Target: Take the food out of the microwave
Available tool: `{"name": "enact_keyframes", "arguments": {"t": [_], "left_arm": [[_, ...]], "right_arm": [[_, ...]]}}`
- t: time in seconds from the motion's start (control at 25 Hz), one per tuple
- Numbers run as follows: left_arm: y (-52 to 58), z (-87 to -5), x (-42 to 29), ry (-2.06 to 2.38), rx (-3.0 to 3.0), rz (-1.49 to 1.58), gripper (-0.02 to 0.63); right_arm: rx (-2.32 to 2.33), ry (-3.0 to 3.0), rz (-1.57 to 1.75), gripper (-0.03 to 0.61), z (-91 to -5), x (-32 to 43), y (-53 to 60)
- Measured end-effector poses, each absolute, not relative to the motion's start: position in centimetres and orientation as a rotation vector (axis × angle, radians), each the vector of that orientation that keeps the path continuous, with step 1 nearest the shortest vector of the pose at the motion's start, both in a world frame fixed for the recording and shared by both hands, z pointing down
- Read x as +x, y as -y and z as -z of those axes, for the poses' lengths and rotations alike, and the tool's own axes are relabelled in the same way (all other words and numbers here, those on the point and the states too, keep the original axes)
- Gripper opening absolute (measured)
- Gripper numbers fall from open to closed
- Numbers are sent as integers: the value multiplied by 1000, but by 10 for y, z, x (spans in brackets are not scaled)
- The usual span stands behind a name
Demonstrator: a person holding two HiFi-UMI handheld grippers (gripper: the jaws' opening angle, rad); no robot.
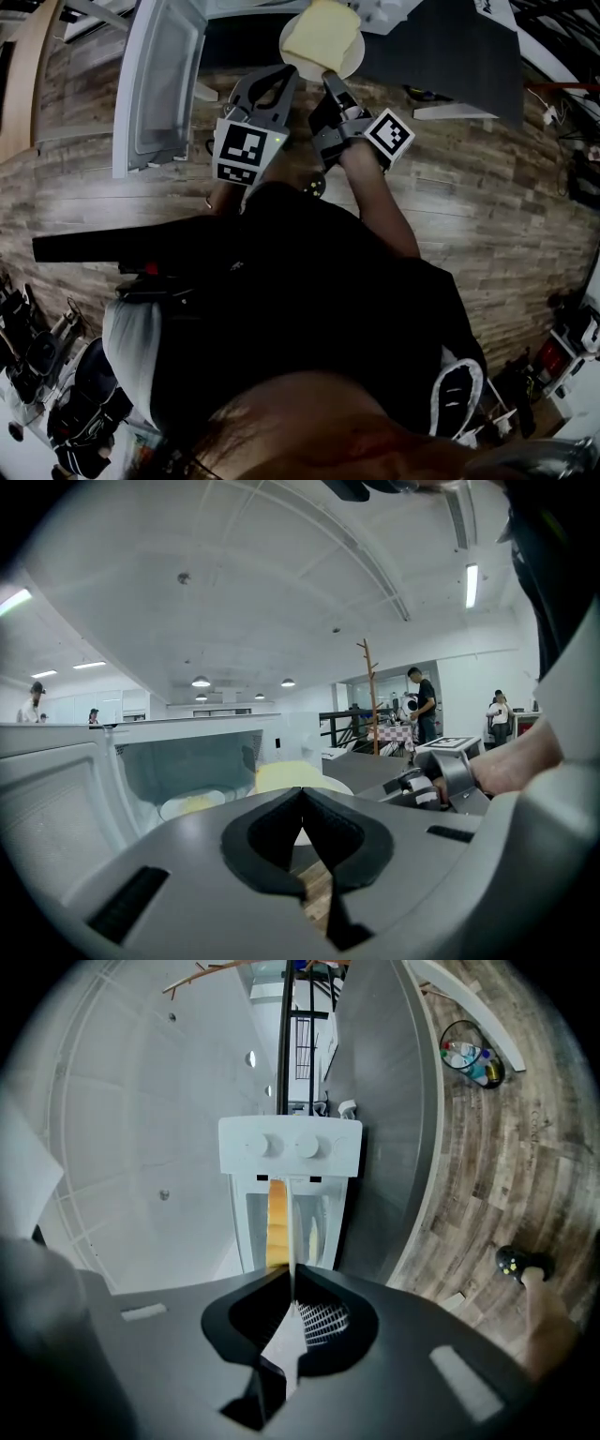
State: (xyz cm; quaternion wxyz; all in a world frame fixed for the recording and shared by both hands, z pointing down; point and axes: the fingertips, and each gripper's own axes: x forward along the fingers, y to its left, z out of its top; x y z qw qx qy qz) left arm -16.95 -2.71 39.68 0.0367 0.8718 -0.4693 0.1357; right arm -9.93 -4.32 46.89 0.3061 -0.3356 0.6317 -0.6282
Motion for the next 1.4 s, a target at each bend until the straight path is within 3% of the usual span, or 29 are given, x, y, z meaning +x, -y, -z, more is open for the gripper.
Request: {"name": "enact_keyframes", "arguments": {"t": [1.4], "left_arm": [[-24, -383, -25, 1092, 2897, -418, 6]], "right_arm": [[-1068, -1474, 1424, 9, -446, 61, -36]]}}
